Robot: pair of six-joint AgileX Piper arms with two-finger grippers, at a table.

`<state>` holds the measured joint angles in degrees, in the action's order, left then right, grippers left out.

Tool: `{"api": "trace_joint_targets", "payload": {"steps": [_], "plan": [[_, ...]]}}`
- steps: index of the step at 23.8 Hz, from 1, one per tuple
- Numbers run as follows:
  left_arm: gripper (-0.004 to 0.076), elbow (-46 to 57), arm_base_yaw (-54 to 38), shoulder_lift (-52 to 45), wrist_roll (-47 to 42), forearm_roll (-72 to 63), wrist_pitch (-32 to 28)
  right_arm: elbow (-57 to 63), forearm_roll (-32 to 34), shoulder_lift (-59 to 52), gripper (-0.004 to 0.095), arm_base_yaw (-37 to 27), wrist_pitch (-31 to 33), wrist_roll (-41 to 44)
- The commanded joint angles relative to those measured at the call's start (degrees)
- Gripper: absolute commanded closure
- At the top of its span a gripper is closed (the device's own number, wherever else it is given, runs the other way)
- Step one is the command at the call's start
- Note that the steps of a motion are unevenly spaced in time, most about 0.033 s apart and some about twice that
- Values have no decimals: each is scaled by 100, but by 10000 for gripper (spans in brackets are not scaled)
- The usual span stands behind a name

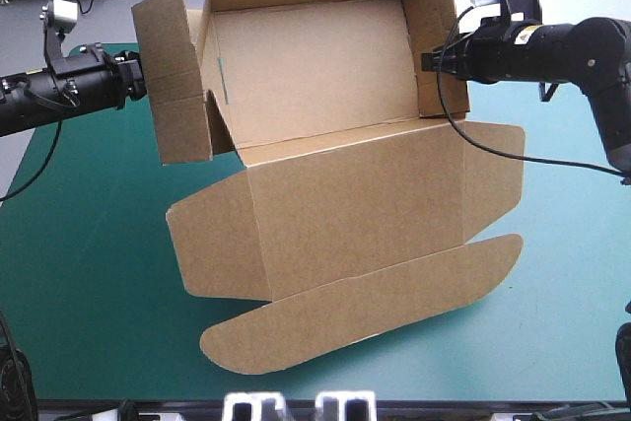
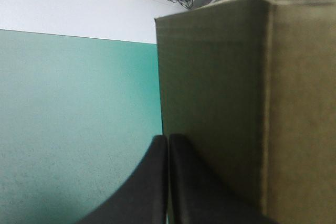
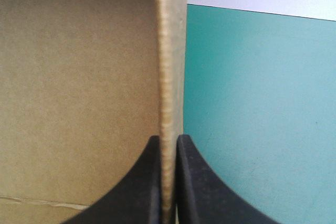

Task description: Fold the box

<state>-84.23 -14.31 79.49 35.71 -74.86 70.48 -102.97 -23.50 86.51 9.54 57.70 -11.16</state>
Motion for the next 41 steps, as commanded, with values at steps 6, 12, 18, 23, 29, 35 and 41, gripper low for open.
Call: {"api": "trace_joint_targets", "payload": {"steps": [6, 12, 18, 23, 29, 35, 41], "plan": [[726, -161, 37, -398, -94, -447, 334, -185, -331, -35, 926, 0, -575, 18], [726, -161, 37, -398, -108, -461, 334, -185, -519, 16, 927, 0, -681, -62], [726, -161, 37, -398, -163, -461, 334, -185, -732, 26, 923, 13, -802, -178], [668, -161, 128, -398, -393, -472, 334, -185, -709, 65, 908, 13, -811, -218], [479, -161, 665, -398, -369, -472, 322, -185, -684, 317, 908, 173, -833, -257], [311, -161, 665, -398, -369, -290, 322, -185, -502, 474, 908, 415, -949, -282], [300, -161, 665, -398, -392, 684, 237, -185, 169, 474, 908, 898, -1236, 1]]}}
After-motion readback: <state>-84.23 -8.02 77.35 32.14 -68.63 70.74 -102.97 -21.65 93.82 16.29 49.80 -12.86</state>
